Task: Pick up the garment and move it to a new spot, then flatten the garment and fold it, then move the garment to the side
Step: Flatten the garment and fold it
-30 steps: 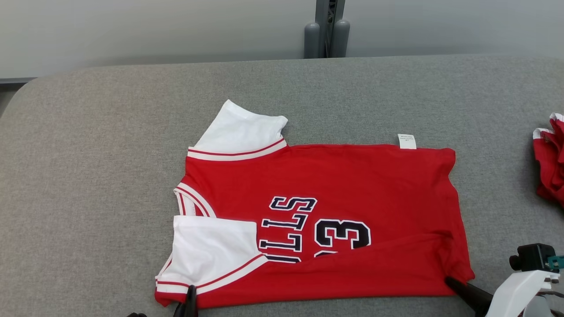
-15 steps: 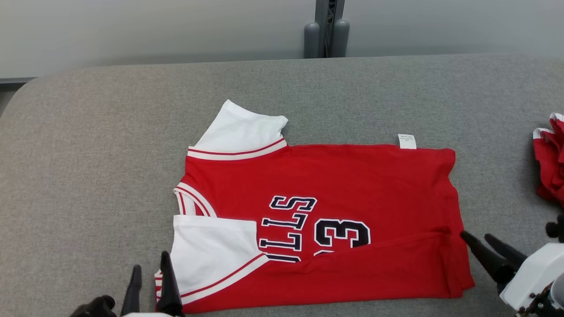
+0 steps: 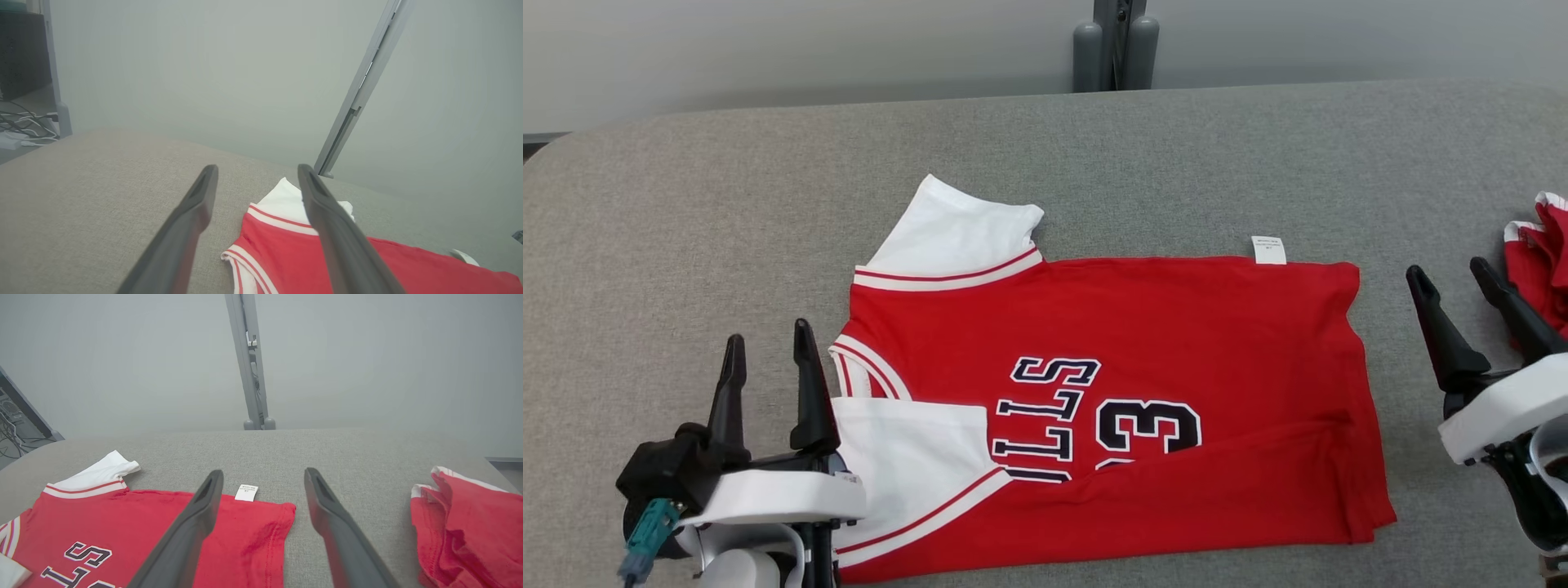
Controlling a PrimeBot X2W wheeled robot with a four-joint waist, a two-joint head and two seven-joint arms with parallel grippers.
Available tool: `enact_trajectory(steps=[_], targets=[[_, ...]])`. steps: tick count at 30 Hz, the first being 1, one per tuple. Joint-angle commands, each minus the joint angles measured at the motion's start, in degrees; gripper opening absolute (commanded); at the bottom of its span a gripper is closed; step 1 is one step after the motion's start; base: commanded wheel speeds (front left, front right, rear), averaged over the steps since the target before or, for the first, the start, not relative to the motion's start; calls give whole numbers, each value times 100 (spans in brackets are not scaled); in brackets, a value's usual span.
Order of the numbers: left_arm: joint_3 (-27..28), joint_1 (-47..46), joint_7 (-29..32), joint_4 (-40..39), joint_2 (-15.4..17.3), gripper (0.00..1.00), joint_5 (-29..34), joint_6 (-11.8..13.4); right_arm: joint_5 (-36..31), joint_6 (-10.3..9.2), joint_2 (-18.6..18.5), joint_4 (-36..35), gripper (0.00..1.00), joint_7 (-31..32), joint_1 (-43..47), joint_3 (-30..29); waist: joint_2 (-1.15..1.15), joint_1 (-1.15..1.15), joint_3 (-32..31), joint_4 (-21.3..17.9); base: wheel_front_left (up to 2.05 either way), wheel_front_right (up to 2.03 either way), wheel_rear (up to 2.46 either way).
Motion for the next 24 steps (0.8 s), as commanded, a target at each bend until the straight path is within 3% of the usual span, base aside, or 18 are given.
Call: enact_trajectory(steps=[1,8,24], targets=[[31,-182,-21,152,-23,100,171,-116,-239,1,-7,161,100,-292,-144,111,0,0,31,-29,0,0,0],[41,-512,-22,864,-84,100,444,-318,-642,1,230,897,100,-936,-460,331,0,0,71,-104,0,0,0],[212,-760,-22,1254,-94,100,528,-476,-492,1,211,1535,100,-1233,-883,722,0,0,290,-226,0,0,0]])
